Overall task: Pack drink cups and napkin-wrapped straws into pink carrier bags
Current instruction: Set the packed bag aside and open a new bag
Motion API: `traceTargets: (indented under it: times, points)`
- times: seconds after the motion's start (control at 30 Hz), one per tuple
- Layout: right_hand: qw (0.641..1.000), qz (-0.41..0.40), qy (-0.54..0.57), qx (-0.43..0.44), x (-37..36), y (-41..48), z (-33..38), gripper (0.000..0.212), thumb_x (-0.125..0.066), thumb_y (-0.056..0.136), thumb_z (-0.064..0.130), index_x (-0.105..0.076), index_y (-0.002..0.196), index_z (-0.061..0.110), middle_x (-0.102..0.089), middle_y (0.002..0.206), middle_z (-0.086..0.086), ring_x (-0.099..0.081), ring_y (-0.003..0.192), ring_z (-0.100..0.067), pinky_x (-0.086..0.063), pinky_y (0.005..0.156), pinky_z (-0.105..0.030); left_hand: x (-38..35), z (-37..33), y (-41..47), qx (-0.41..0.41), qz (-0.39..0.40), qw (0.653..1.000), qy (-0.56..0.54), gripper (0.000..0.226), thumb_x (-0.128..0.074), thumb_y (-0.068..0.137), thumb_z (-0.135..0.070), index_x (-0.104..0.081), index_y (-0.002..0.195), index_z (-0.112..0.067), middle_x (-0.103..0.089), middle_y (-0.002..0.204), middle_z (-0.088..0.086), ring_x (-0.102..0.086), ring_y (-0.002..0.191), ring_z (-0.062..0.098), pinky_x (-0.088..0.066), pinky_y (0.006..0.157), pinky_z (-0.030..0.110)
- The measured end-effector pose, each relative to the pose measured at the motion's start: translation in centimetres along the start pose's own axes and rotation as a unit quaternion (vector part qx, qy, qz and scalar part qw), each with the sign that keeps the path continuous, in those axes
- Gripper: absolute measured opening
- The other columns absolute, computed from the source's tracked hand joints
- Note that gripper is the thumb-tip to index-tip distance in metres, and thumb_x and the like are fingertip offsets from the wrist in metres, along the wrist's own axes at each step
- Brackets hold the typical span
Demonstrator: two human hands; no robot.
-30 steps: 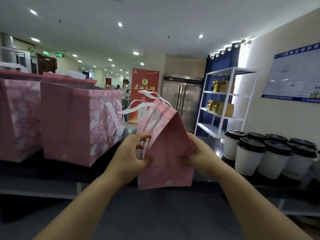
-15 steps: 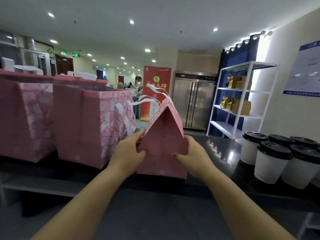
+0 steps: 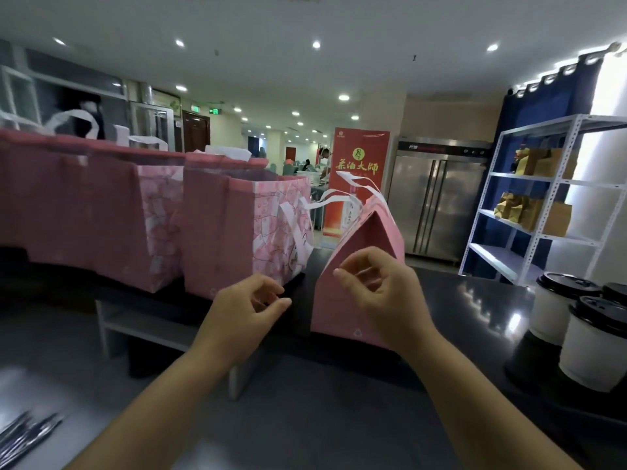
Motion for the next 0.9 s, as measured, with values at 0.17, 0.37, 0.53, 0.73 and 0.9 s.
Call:
traceTargets:
  times: [0.17, 0.37, 0.53, 0.73, 0.9]
  points:
    - [0.988, 0.146, -0.018, -0.043, -5.1, 0.1, 0.8, 0.01, -0.069, 0.084, 0.032, -0.067, 0.086, 0.022, -0.067, 0.079, 0.009, -0.061, 0.072, -0.006, -0.054, 0.068, -0.025, 3.7, 3.2, -0.8, 0.03, 0.002, 0.999, 0.021, 0.009, -0.072, 0.079, -0.025, -0.066, 0.074, -0.028, -0.066, 0.069, -0.013, -0.06, 0.069, -0.002, -0.044, 0.059, 0.008]
    - [0.977, 0.149, -0.094, -0.124, -10.4, 2.9, 0.9, 0.026, -0.068, 0.083, 0.042, -0.062, 0.1, 0.023, -0.065, 0.091, 0.009, -0.062, 0.084, -0.009, -0.055, 0.079, -0.035, 8.8, 7.9, 0.7, 0.048, 0.011, 0.998, 0.034, 0.006, -0.07, 0.081, -0.03, -0.065, 0.077, -0.03, -0.066, 0.071, -0.014, -0.061, 0.068, 0.0, -0.043, 0.062, 0.015]
    - [0.983, 0.02, -0.099, -0.155, -13.1, 7.6, 2.1, 0.063, -0.069, 0.084, 0.036, -0.038, 0.135, 0.017, -0.05, 0.129, -0.008, -0.054, 0.114, -0.025, -0.047, 0.097, -0.042, 12.5, 10.6, 3.7, 0.031, 0.014, 0.999, 0.038, 0.006, -0.071, 0.08, -0.03, -0.066, 0.078, -0.029, -0.067, 0.07, -0.012, -0.062, 0.068, 0.001, -0.044, 0.062, 0.016]
    - [0.98, -0.019, -0.136, -0.144, -14.7, 12.3, 4.0, 0.087, -0.07, 0.083, 0.037, -0.012, 0.148, 0.027, -0.025, 0.145, -0.017, -0.043, 0.125, -0.029, -0.037, 0.103, -0.038, 13.8, 11.6, 8.0, -0.02, 0.005, 1.0, 0.014, 0.014, -0.073, 0.078, -0.027, -0.063, 0.087, -0.027, -0.066, 0.081, -0.01, -0.061, 0.074, 0.002, -0.041, 0.063, 0.013]
    - [0.972, -0.001, -0.173, -0.156, -15.6, 13.8, 3.2, 0.073, -0.07, 0.085, 0.025, -0.026, 0.143, 0.022, -0.037, 0.139, -0.015, -0.049, 0.116, -0.027, -0.04, 0.096, -0.036, 13.2, 10.5, 11.8, -0.064, -0.032, 0.997, -0.007, 0.052, -0.07, 0.081, -0.025, -0.05, 0.128, -0.014, -0.052, 0.113, -0.002, -0.054, 0.101, 0.013, -0.044, 0.084, 0.024]
Point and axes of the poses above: each hand's wrist, its own y-axis towards the middle knuckle, its own x-axis out of the back of the hand, z = x × y, the point moved 5 cm from there along y, towards the middle knuckle
